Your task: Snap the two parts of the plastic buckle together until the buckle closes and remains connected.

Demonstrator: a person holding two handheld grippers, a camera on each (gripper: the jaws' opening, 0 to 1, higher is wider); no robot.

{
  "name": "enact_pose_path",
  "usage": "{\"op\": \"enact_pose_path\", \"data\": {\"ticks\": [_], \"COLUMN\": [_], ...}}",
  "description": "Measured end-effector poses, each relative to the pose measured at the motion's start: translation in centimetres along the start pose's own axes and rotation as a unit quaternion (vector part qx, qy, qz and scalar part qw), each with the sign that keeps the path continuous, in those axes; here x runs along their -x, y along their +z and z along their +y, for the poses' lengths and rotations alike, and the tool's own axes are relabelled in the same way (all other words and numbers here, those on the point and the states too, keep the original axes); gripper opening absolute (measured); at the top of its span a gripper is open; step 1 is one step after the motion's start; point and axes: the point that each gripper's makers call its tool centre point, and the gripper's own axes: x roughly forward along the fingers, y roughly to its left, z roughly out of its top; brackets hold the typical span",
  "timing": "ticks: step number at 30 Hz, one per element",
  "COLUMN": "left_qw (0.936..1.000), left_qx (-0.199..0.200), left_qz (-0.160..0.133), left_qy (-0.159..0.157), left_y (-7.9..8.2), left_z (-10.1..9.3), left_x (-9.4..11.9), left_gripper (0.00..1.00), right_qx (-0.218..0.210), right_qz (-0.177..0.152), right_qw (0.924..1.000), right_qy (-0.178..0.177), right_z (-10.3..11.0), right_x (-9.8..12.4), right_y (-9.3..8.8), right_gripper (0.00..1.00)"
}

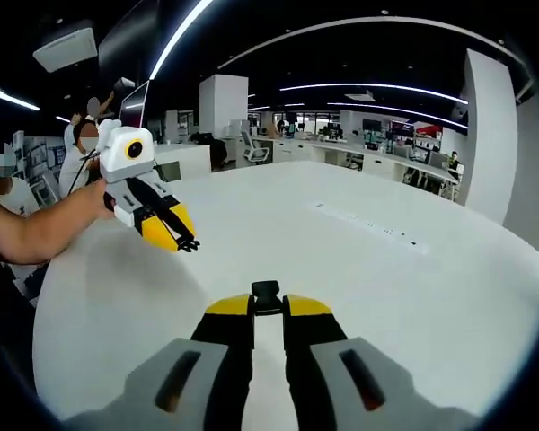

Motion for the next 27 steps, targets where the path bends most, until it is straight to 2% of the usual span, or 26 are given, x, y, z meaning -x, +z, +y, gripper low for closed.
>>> {"op": "enact_pose_path", "data": {"ticks": [11,27], "left_qw": [0.9999,0.9998], "left_qx": [0.007,-0.002], "left_qz": [-0.001,0.006], "left_qy": [-0.007,-0.017], "left_y": [-0.4,-0.8], "left_z": [-1.7,-2.1], "left_x": [0.6,1.1], "left_gripper": [0.09,0.1], "right_qx": [0.011,0.022], "right_qz": [0.006,0.006], "right_qw": [0.9999,0.9992], "right_qy": [0.011,0.032], "right_z": [1.4,2.7], "right_x": [0.0,-0.1], "right_y": [0.0,-0.1], "right_gripper": [0.1,0.1]}}
